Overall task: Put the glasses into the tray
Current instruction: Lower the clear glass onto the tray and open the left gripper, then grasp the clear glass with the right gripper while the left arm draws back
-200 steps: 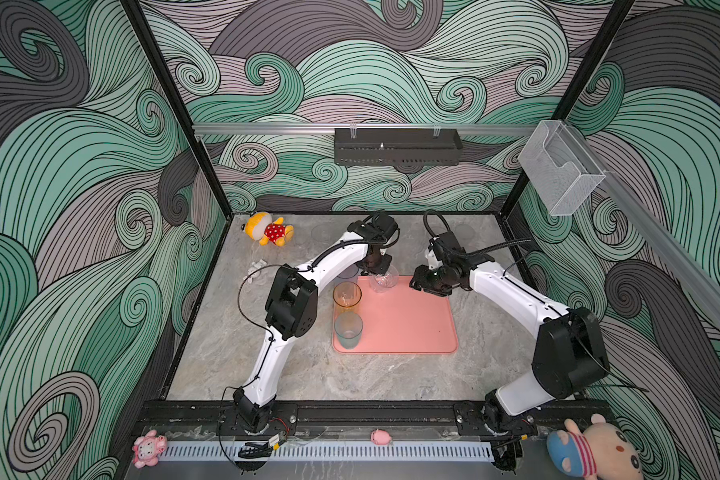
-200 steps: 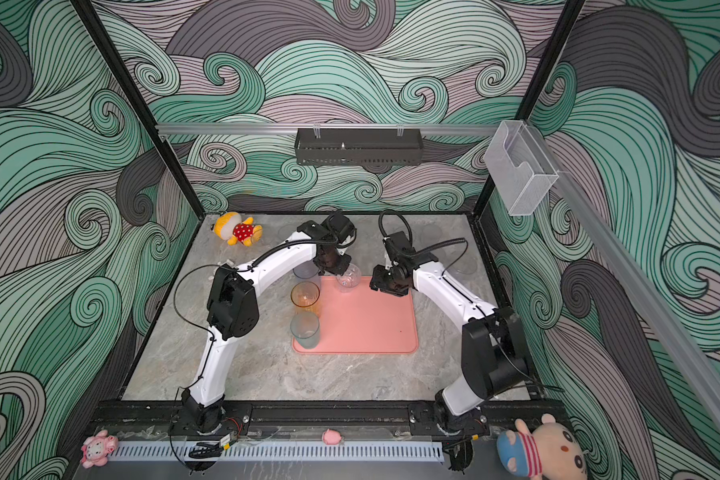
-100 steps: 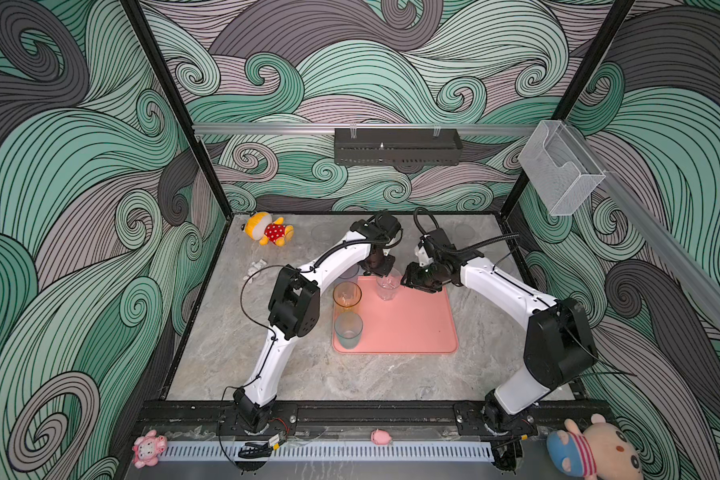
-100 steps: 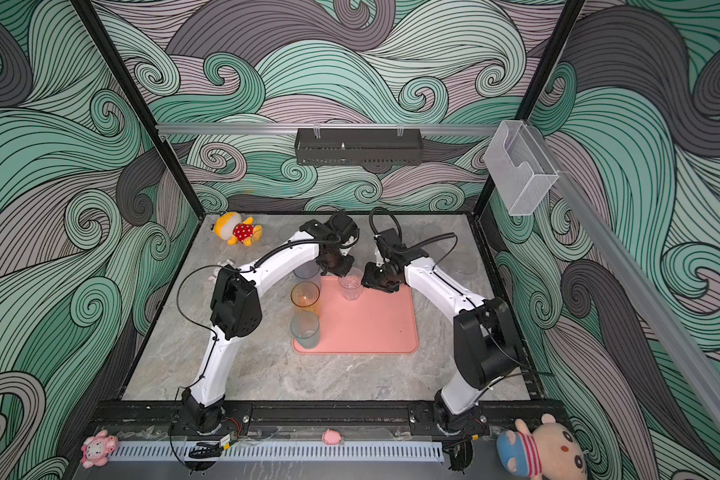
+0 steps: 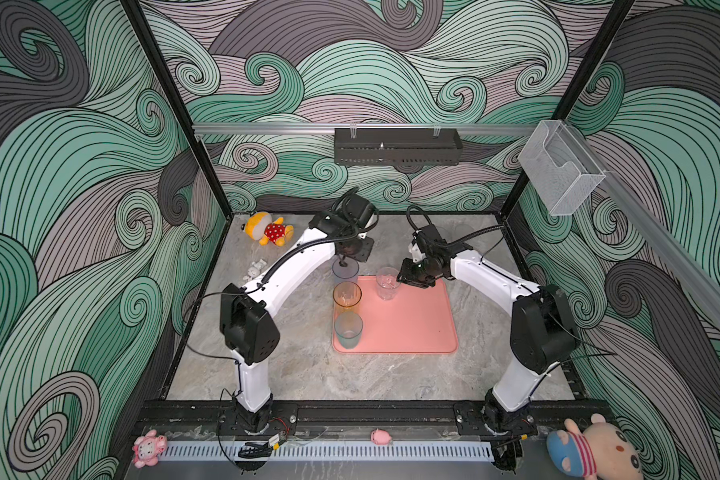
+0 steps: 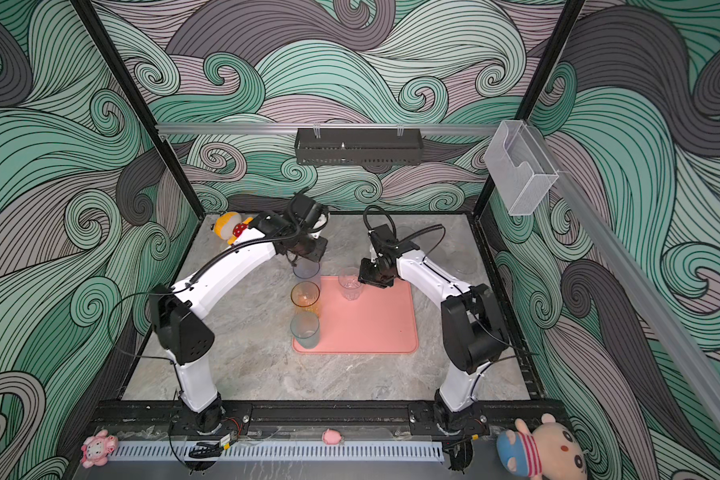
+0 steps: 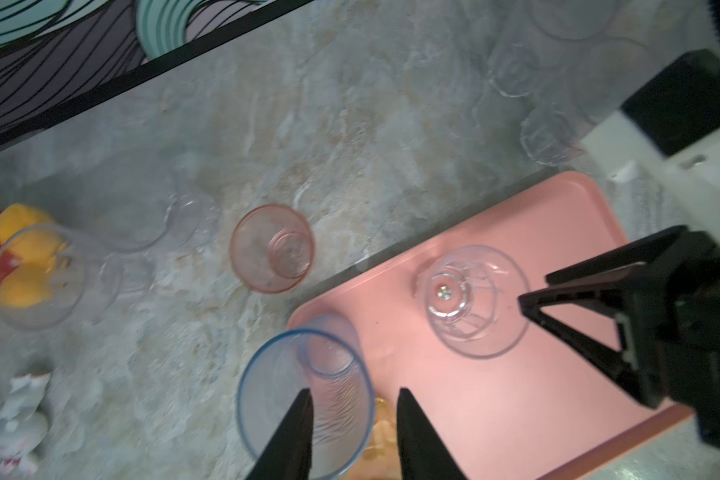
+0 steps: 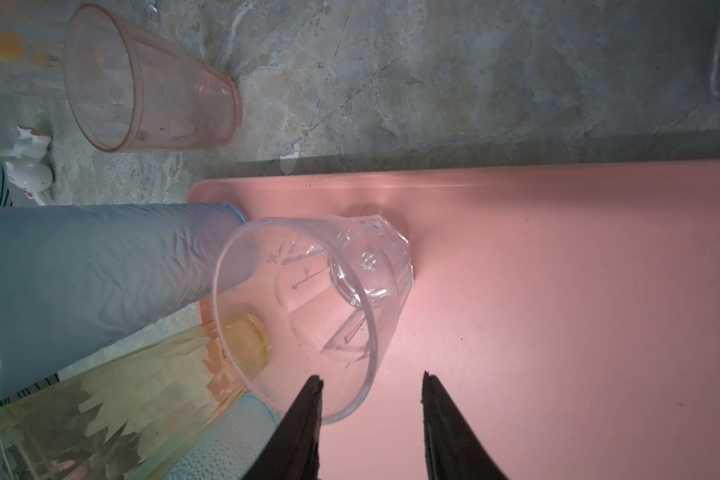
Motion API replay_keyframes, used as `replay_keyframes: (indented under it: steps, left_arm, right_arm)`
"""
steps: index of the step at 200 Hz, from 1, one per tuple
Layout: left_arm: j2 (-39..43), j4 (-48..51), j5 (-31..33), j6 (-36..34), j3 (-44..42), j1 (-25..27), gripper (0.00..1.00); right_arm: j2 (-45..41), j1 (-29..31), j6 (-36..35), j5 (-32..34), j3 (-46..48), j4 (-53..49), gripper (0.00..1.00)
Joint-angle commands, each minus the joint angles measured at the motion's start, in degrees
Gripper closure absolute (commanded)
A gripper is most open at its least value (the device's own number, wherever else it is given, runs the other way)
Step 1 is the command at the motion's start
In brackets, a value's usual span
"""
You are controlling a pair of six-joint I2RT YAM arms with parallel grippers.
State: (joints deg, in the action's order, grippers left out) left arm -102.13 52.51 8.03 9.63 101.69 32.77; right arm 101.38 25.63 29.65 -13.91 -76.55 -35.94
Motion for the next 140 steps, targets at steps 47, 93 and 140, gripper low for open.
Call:
replay_keyframes:
  steps: [47,93,140]
  left_arm:
    - [19.2,-23.5,4.4,5.1,-29.9,-8.6,0.59]
    - [19.1,-26.5,4.4,5.9,-34.1,-11.0,0.59]
    - [17.6,-25.5,2.9,6.1,-34.0,-11.6,0.59]
  right_arm:
    - [6.5,3.7,-2.7,7.8,-6.9,-4.9,0.81]
    - [10.1,6.6,-4.8,12.8,-11.8,-8.5,0.89]
    - [12.4,7.9,-3.7,15.9,-15.1,-9.5,0.92]
